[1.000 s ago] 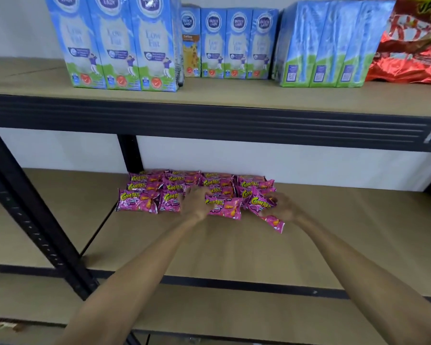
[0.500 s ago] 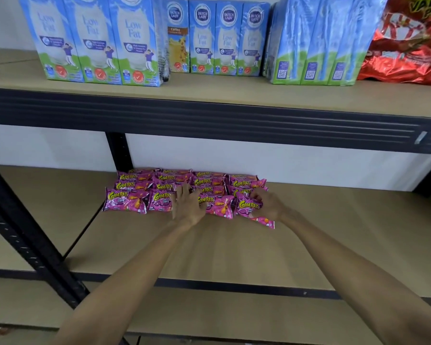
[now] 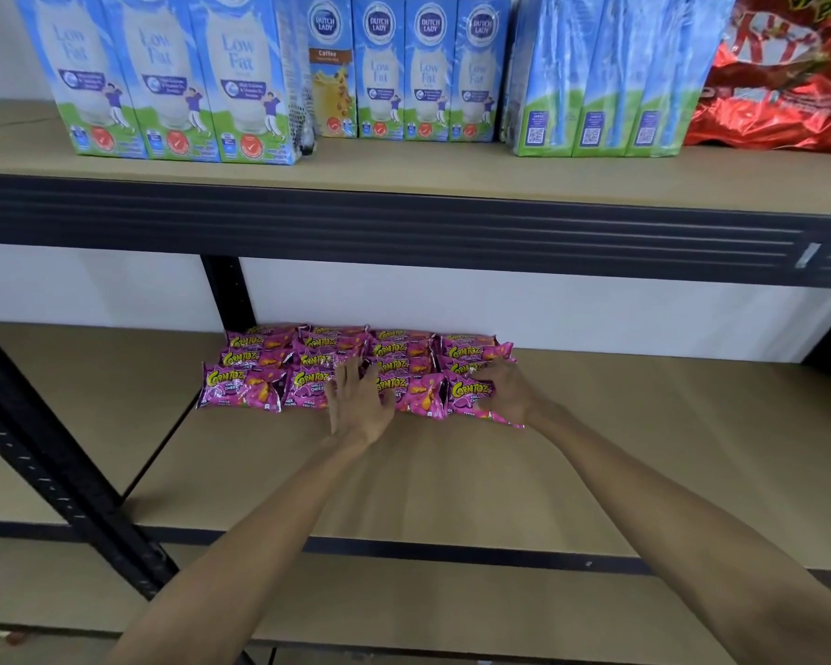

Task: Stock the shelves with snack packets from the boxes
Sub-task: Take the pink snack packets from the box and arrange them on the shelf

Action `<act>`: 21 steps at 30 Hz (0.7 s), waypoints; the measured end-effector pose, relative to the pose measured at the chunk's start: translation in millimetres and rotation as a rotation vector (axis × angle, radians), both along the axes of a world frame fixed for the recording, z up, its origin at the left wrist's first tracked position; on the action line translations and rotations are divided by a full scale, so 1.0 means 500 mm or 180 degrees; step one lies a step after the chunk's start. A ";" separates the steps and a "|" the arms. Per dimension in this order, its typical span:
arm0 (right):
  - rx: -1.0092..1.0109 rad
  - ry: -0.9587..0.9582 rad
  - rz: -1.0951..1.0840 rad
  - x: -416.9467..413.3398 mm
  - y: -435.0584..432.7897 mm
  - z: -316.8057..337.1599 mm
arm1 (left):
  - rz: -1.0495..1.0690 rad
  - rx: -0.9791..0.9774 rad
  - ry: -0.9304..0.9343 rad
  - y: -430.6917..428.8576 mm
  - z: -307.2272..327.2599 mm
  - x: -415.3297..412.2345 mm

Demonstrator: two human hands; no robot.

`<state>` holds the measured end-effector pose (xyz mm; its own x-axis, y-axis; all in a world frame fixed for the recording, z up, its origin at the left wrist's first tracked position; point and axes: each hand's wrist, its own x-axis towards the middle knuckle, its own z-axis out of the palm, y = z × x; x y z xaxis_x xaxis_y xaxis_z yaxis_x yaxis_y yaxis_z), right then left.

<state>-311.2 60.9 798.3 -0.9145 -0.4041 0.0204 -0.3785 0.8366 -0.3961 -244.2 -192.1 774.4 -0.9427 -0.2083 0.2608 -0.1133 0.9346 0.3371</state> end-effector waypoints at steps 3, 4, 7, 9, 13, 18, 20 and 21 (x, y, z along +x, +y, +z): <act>-0.0023 -0.0015 -0.0147 0.010 -0.001 0.004 | -0.0180 -0.0005 0.0235 0.001 -0.005 0.005; -0.0109 -0.0007 -0.0199 0.014 -0.001 0.007 | -0.0238 -0.0026 0.0289 0.003 -0.007 0.006; -0.0221 0.0057 -0.0261 0.012 0.003 -0.001 | -0.0304 -0.0043 0.0435 0.006 -0.013 0.006; -0.0153 0.0124 -0.0262 0.016 0.002 -0.005 | -0.0373 0.0009 0.0512 0.010 -0.018 0.007; 0.0067 0.0454 -0.0232 0.024 -0.001 -0.005 | -0.0528 0.0211 0.0678 0.018 -0.028 0.010; 0.0285 0.0564 -0.0267 0.037 -0.004 -0.007 | -0.0665 0.0239 0.0398 0.029 -0.030 0.015; 0.0373 0.0524 -0.0298 0.043 -0.006 -0.007 | -0.0652 0.0243 0.0354 0.031 -0.030 0.019; 0.0378 0.0521 -0.0310 0.046 -0.008 -0.008 | -0.0634 0.0237 0.0348 0.033 -0.029 0.020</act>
